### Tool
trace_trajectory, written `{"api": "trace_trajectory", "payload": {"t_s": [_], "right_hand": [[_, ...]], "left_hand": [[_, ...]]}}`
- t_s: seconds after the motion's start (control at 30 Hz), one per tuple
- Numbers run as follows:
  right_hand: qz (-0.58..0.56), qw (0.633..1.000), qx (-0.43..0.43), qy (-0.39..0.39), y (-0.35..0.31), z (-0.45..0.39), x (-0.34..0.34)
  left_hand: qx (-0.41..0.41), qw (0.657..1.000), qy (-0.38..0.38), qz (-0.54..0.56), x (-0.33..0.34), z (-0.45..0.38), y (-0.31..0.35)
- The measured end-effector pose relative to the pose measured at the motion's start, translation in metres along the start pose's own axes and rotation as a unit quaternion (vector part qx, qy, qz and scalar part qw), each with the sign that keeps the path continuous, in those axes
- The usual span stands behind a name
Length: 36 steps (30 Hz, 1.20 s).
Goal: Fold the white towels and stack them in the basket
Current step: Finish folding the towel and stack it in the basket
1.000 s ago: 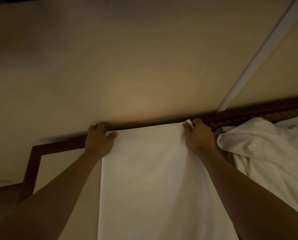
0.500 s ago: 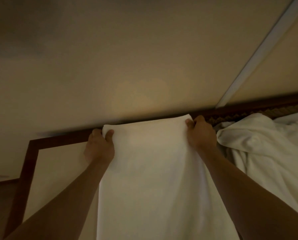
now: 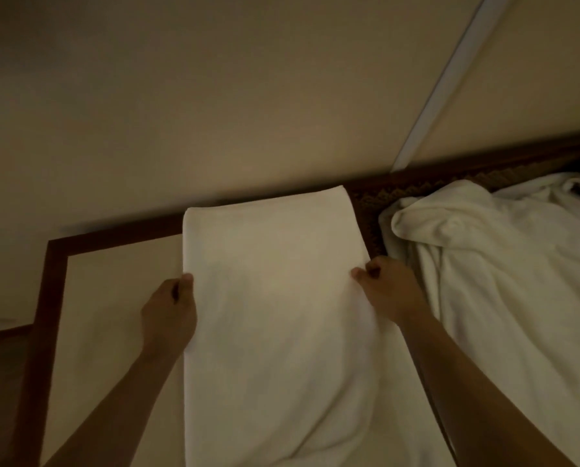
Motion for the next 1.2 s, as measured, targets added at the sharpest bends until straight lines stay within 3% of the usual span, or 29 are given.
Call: {"api": "trace_trajectory", "payload": {"t_s": [0.17,0.33,0.6,0.7,0.87,1.0,1.1,1.2], "right_hand": [[-0.018,0.995,-0.015,0.100,-0.001,0.015,-0.001],[0.006,0.995,0.012,0.104,0.001,0.013,0.007],[0.009,0.999,0.033,0.039,0.010,0.011,-0.001],[-0.040,0.997,0.021,0.058,0.015,0.011,-0.004],[-0.006,0.994,-0.017,0.112,0.017,0.020,0.008],[0.008,0.983,-0.040,0.177,0.015,0.050,0.009],[-0.032,0.976,-0.072,0.201,0.027,0.113,0.024],[-0.112,0.980,-0.040,0.158,0.039,0.181,0.041]], "left_hand": [[0.014,0.999,0.034,0.010,0.004,0.009,0.001],[-0.003,0.999,0.045,-0.014,0.010,0.018,0.009],[-0.031,0.997,-0.072,-0.002,-0.011,0.045,-0.018],[-0.026,0.993,-0.112,-0.009,-0.015,0.046,-0.025],[-0.008,0.998,-0.055,-0.019,-0.009,0.056,-0.016],[-0.022,0.998,-0.046,0.032,-0.022,0.079,-0.029],[0.028,0.990,-0.127,0.047,-0.035,0.123,-0.065],[0.074,0.970,-0.228,0.036,-0.051,0.170,-0.108]]}}
Point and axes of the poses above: each hand's wrist, its own z-axis away from the middle knuckle, its own x-axis out of the palm, y = z × x, the point moved 1 cm from there along -z, towards the middle knuckle, and after that the axes turned 8 degrees about -z, right-handed, at the moved point
